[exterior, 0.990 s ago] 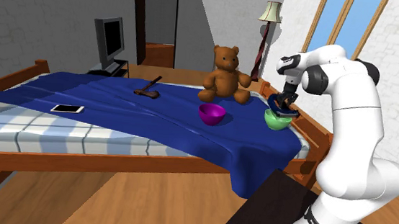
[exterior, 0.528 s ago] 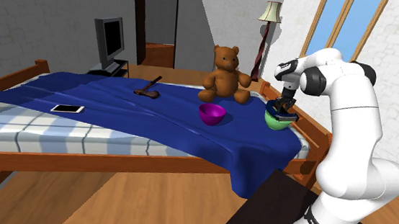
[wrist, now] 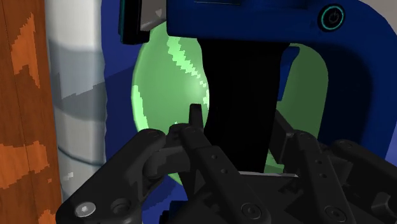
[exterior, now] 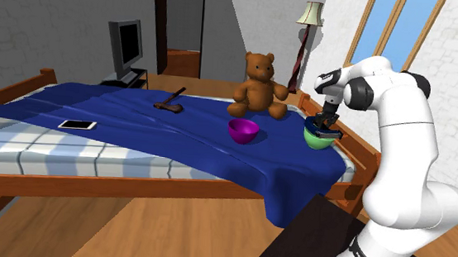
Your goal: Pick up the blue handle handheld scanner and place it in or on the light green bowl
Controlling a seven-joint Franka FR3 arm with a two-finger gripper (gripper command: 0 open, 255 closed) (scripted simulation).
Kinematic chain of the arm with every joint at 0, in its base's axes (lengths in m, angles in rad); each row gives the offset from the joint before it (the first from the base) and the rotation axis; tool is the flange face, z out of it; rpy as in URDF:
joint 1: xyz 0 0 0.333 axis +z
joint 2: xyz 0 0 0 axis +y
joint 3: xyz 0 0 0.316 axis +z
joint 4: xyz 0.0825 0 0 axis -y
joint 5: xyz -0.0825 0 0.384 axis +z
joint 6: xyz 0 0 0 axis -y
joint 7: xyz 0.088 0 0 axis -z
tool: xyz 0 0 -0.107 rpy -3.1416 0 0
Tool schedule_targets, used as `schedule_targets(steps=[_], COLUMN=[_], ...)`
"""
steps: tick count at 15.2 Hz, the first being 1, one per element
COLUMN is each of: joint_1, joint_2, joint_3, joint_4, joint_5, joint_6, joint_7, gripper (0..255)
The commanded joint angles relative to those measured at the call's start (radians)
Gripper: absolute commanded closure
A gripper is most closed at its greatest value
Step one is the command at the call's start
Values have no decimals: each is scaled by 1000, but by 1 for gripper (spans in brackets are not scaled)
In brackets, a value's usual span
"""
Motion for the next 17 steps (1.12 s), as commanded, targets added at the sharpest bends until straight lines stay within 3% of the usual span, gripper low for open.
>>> schedule_targets(steps=[1,2,7,11,17], joint_1=[0,0,0,-3,-3], joint_2=[3,5,3,-30,-30], joint_3=[0,1,0,-10,-10], joint_4=[-8,-3,-8,69,69], joint_5=[-1,-1,-1,-17,-17], joint_6=[-1,-4,-1,-108,-108], joint_7=[-1,0,-1,11,11], gripper=[255,0,0,0,0])
